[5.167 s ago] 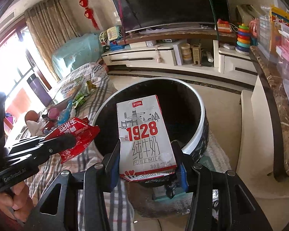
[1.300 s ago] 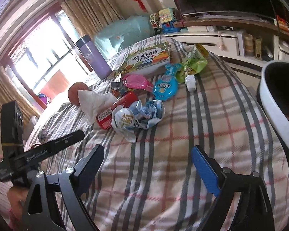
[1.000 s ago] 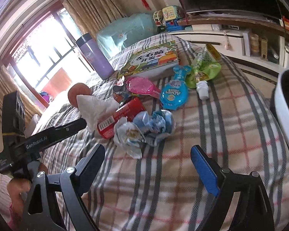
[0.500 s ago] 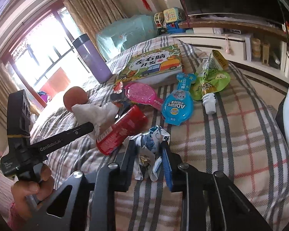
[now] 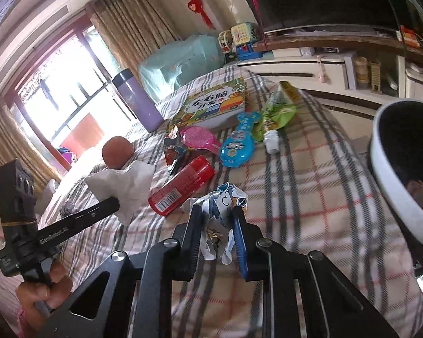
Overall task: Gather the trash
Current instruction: 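Carry the tissue and crumpled wrapper over the bin with both grippers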
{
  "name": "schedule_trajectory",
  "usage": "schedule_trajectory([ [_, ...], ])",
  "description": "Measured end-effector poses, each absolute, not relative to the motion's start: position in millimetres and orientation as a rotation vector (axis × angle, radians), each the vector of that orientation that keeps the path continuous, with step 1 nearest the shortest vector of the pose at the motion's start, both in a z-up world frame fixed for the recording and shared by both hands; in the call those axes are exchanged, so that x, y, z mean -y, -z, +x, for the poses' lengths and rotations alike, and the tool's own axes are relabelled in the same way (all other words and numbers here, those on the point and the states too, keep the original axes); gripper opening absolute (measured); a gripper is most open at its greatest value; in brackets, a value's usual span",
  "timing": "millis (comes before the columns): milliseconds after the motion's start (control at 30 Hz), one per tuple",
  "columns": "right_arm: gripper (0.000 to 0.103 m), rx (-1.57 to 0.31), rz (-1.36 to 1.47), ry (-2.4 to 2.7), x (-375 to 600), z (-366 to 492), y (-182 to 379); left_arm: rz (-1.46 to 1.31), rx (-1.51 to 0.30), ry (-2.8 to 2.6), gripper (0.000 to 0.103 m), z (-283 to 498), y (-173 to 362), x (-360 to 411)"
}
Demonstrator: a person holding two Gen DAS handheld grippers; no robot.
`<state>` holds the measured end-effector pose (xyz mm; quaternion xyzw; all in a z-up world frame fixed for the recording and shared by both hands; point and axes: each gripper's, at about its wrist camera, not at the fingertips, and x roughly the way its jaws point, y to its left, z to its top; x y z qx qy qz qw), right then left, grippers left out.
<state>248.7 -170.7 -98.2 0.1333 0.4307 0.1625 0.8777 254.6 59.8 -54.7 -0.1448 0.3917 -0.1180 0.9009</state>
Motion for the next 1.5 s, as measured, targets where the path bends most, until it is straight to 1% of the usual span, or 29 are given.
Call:
schedule_trajectory([
  [533,0.022,-0.801,0.315,-0.228,233,210,64,-0.239,-0.857,0.400,0.005,256,56,11],
  [1500,0.022,-0.728,0.392,-0.032,342,185,48,-0.120,-0.870,0.578,0.005,289,48,118],
])
